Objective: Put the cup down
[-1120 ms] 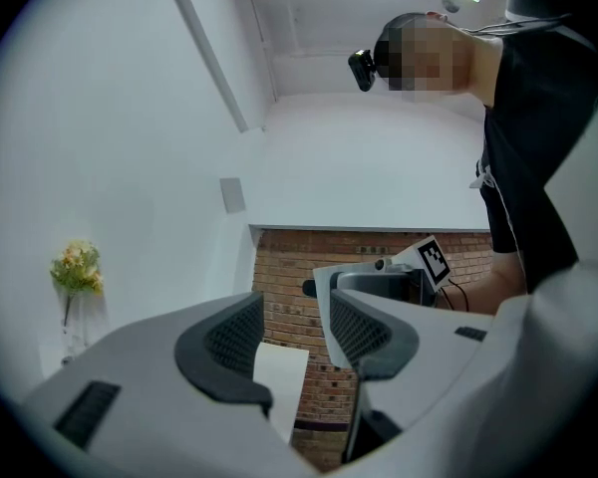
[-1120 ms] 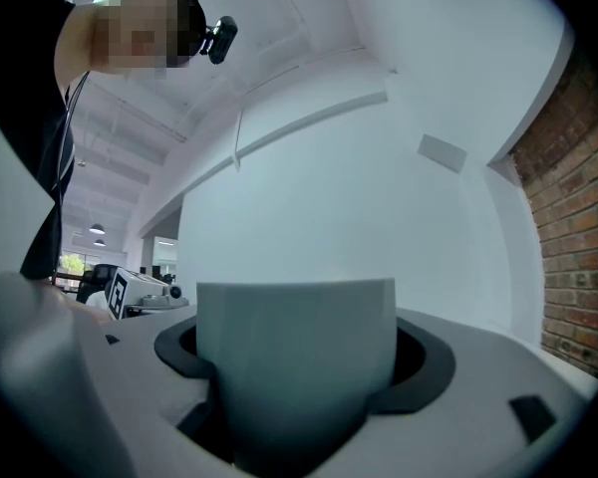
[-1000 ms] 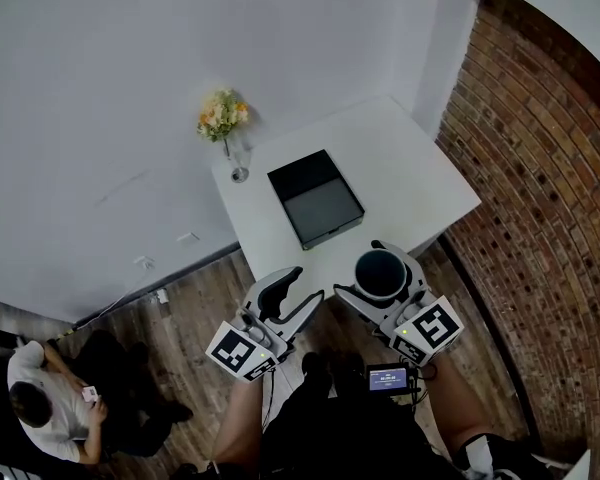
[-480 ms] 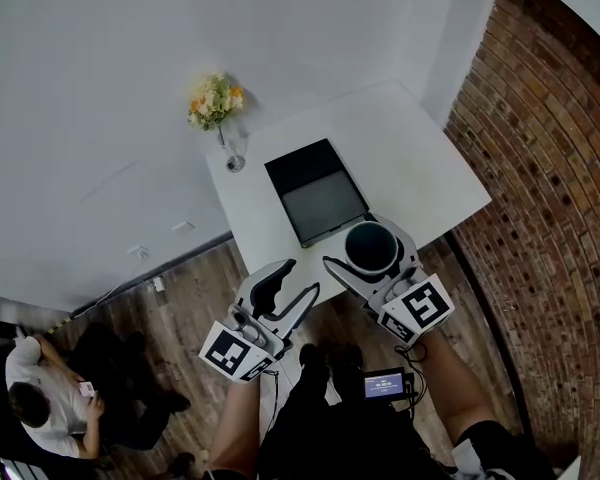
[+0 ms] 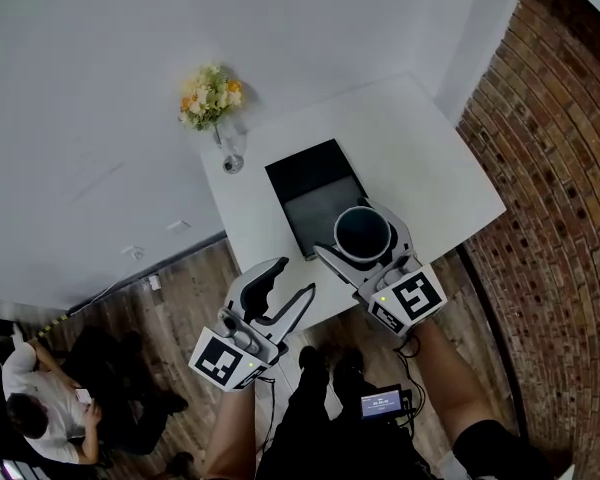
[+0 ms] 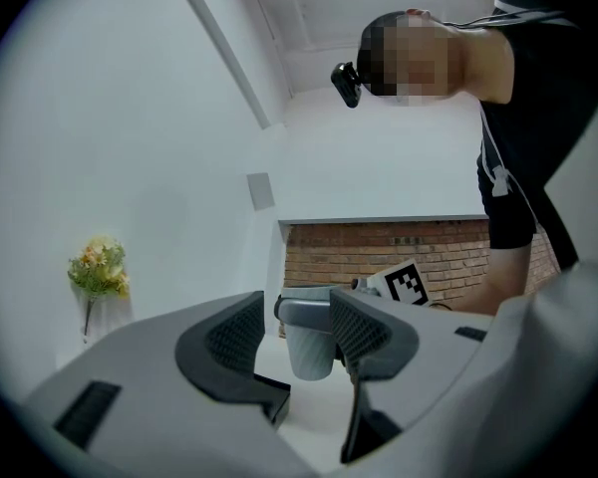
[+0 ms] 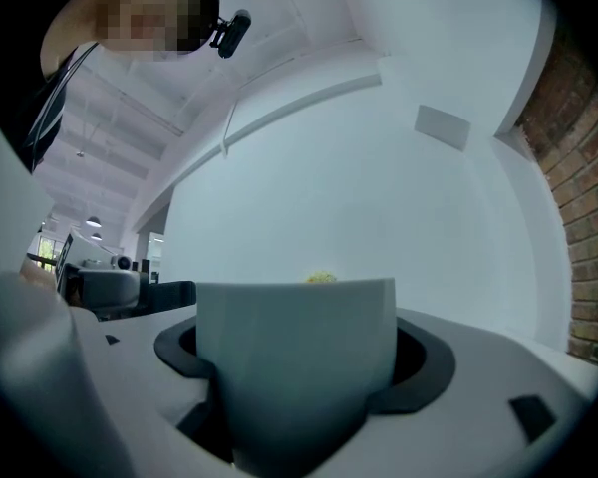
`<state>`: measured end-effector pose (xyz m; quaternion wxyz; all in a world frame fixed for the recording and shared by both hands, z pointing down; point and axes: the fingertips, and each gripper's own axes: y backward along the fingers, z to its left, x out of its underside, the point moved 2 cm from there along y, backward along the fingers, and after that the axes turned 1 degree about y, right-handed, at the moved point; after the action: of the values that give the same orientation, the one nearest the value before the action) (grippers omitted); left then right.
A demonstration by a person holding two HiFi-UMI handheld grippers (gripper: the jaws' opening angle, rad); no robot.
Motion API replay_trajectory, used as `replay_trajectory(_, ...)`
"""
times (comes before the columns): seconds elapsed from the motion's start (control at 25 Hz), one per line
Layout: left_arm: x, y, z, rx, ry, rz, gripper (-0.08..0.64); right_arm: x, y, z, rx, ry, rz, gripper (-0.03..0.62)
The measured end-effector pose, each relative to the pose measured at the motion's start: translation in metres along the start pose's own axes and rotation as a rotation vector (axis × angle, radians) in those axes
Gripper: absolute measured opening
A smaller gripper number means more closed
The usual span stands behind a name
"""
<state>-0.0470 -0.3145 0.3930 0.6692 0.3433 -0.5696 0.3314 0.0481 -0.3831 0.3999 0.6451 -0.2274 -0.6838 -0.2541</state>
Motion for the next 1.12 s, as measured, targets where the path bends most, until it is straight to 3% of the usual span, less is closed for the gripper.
replay_trajectory(0.6,0.032,-0.027,0.049,0.021,0.008,0.008,0.206,0.059,-0.08,-0.059,0.053,0.031,0.007,0.422)
replay_trajectory(1.12,0.044,-0.032,0.081,-0.03,0.046,0.0,0.206,0.085,-0.13,-0.1,0.085,0.026,0.011,0.422)
